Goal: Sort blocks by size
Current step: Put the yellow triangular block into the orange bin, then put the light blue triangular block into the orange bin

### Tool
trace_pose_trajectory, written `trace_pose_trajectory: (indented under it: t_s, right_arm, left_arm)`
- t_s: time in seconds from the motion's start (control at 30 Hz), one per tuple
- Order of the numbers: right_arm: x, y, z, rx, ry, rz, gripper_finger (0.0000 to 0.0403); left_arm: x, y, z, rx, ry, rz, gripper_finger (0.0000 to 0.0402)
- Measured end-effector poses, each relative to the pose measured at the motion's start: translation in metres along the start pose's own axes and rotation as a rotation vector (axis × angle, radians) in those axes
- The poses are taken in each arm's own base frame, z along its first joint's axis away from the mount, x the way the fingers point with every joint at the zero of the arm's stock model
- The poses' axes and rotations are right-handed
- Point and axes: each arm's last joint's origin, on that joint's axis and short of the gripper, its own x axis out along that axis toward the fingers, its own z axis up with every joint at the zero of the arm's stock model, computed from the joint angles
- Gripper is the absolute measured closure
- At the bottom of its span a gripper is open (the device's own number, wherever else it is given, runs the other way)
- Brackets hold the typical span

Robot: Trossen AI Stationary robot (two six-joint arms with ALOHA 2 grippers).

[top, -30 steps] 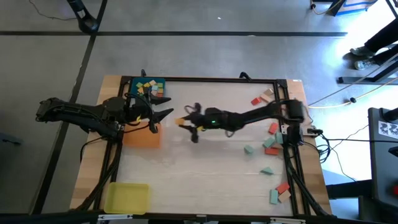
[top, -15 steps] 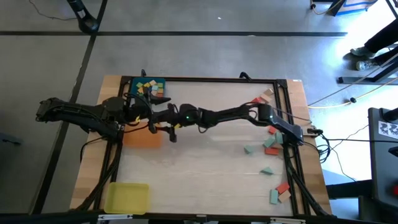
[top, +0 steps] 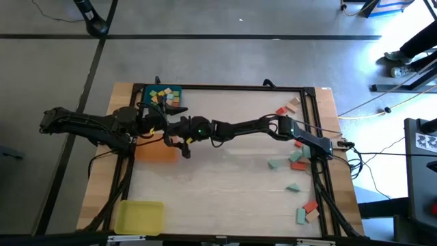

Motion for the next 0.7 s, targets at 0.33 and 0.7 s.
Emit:
trace_pose_trajectory:
  t_s: [0.33,0.7]
  right_arm:
    - [0.000,0.000,-0.006,0.059,0.067,0.002,0.0136]
    - [-0.042,-0.010,0.029,0.007,0.226,-0.008,0.0152]
  left_arm:
    - [0.000,0.000,0.000,0.000,0.000,0.000,0.0196]
    - [0.000,0.000,0.001,-0.016,-0.007,-0.007,0.0196]
